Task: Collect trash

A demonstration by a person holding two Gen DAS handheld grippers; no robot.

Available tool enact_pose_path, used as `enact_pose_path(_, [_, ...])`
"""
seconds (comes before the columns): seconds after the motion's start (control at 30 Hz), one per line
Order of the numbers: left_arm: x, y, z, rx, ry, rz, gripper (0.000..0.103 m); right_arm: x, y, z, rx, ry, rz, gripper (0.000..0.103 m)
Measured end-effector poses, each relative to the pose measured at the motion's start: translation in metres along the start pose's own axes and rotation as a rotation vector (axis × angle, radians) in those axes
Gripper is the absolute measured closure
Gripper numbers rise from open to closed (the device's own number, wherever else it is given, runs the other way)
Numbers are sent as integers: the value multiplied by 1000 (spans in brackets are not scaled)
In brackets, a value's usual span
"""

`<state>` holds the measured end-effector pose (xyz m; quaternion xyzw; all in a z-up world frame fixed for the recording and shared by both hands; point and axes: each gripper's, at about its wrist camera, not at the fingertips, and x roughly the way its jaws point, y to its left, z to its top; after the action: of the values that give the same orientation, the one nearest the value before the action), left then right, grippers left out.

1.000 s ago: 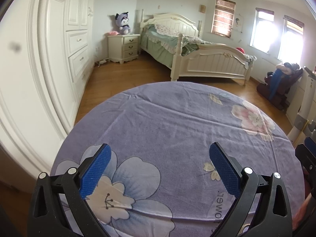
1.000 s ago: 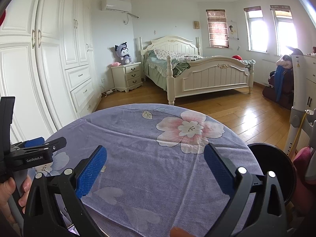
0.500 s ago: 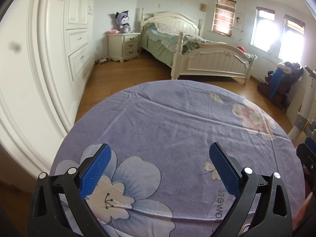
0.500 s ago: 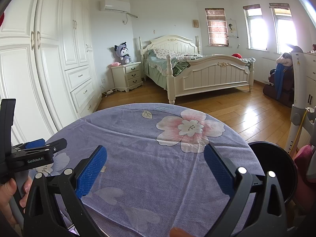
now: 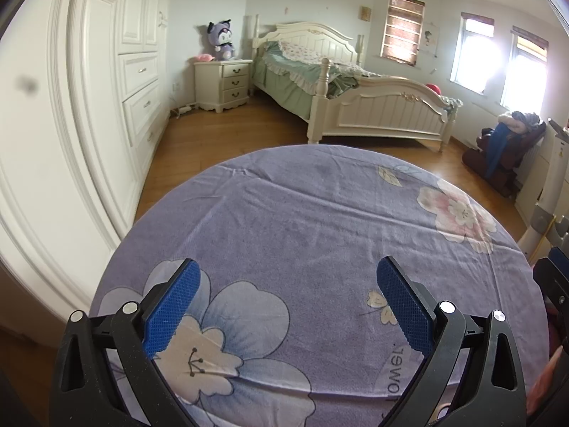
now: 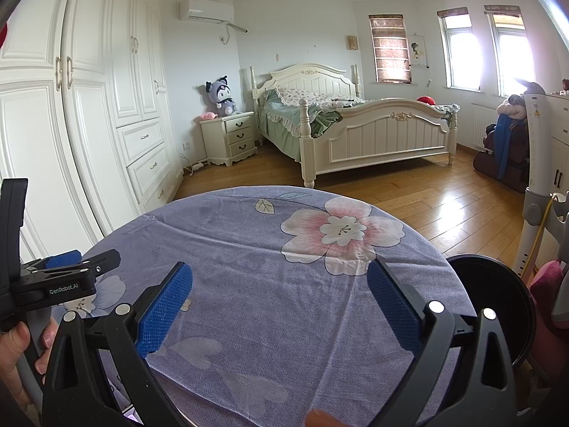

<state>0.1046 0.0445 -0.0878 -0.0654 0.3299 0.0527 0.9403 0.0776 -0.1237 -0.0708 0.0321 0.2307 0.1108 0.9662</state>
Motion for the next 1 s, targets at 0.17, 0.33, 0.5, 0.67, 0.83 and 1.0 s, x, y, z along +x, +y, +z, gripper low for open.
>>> enact_pose_path(0.17, [1,1,0,2,0,-1,5,0,0,0,2,1,0,5])
enact_pose_path(0.33, [0,0,0,2,0,0,5,0,0,0,3,1,0,5])
enact_pose_path(0.5, [2,2,2,10,1,-2,5,1,2,0,6,6,0,5])
enact_pose_path(0.67, [1,2,2,15,-2,-7,5,1,6,0,16,3,-2,5])
enact_pose_path(0.83, [0,2,2,17,-5,0,5,2,6,0,17,4,-2,5])
enact_pose_path(1.0, [1,5,2,7,-3,-7,5,2,6,0,17,3,-2,5])
